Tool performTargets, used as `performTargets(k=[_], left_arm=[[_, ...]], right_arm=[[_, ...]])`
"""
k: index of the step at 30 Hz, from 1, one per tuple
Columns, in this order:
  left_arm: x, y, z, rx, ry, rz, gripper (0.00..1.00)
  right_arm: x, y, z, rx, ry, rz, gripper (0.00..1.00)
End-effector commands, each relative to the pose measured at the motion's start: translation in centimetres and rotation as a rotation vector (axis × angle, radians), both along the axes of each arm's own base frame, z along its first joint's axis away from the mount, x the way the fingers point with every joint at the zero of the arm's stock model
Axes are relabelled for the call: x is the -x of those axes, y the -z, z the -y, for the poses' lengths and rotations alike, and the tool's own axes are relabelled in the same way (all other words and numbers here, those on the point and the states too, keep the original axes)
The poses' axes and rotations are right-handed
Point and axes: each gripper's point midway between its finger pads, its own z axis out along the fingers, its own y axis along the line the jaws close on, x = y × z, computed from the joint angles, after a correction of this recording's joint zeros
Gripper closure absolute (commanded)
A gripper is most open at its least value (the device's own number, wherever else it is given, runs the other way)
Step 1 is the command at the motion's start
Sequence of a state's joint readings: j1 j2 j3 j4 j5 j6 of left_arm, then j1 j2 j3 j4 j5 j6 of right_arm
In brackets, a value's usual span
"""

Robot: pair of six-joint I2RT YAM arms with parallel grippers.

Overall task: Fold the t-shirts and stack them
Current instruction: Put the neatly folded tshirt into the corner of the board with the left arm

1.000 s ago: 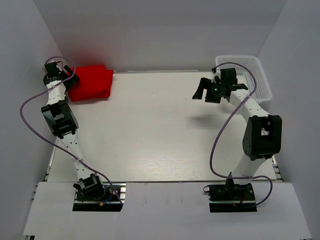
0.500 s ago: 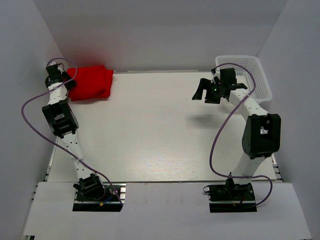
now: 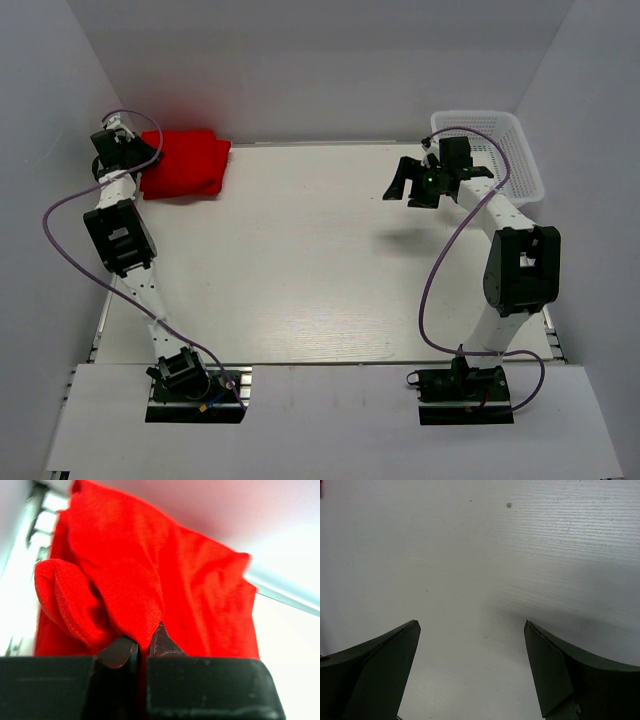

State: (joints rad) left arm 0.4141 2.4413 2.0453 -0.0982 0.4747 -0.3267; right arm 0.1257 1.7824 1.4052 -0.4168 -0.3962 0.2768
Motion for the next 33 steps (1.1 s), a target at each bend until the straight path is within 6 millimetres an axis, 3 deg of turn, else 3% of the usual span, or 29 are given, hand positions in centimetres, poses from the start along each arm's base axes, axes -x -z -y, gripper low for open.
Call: performTargets(k=[1, 5, 9, 11, 15, 17, 22, 24, 25, 26, 33], left_arm=[[-0.6, -11.0, 2.5, -0.109, 0.130, 0.229, 1.00], [-0.5, -11.9, 2.3, -0.147, 0.134, 0.237, 1.00], [-0.9, -12.6, 4.1, -0.144, 0.277, 0.301, 1.00], [-1.4, -12.4, 4.3, -0.161, 0.268, 0.301, 1.00], [-1.7, -11.4, 2.2, -0.192, 0.150, 0.250, 1.00], [-1.8, -9.5, 1.3, -0.181, 0.105, 0.185, 1.00], [-1.2, -5.3, -1.2, -0.185, -0.047, 0.048, 0.74], [-0.9, -5.8, -2.4, -0.198, -0.130, 0.050, 0.64], [-0.8, -6.0, -2.2, -0.207, -0.145, 0.047, 0.28], [-0.7, -6.7, -3.1, -0.219, -0.204, 0.047, 0.00], [-1.0, -9.3, -3.8, -0.200, -0.263, 0.071, 0.00]], right_arm=[[-1.1, -1.4, -0.6, -0.027, -0.010, 0.049, 0.10], [-1.0, -1.4, -0.6, -0.032, -0.012, 0.046, 0.10], [-1.3, -1.6, -1.0, -0.056, -0.026, 0.053, 0.10], [-1.4, -1.7, -1.1, -0.059, -0.027, 0.055, 0.10], [-1.4, -1.6, -1.1, -0.062, -0.027, 0.047, 0.10], [-1.2, -1.6, -1.1, -0.060, -0.024, 0.040, 0.10], [-1.1, -1.7, -0.8, -0.048, -0.012, 0.037, 0.10], [-1.0, -1.8, -0.9, -0.048, -0.013, 0.032, 0.10], [-1.1, -1.8, -0.8, -0.050, -0.007, 0.029, 0.10], [-1.1, -2.0, -0.9, -0.050, -0.011, 0.034, 0.10], [-1.0, -2.8, -1.1, -0.061, -0.017, 0.049, 0.10]])
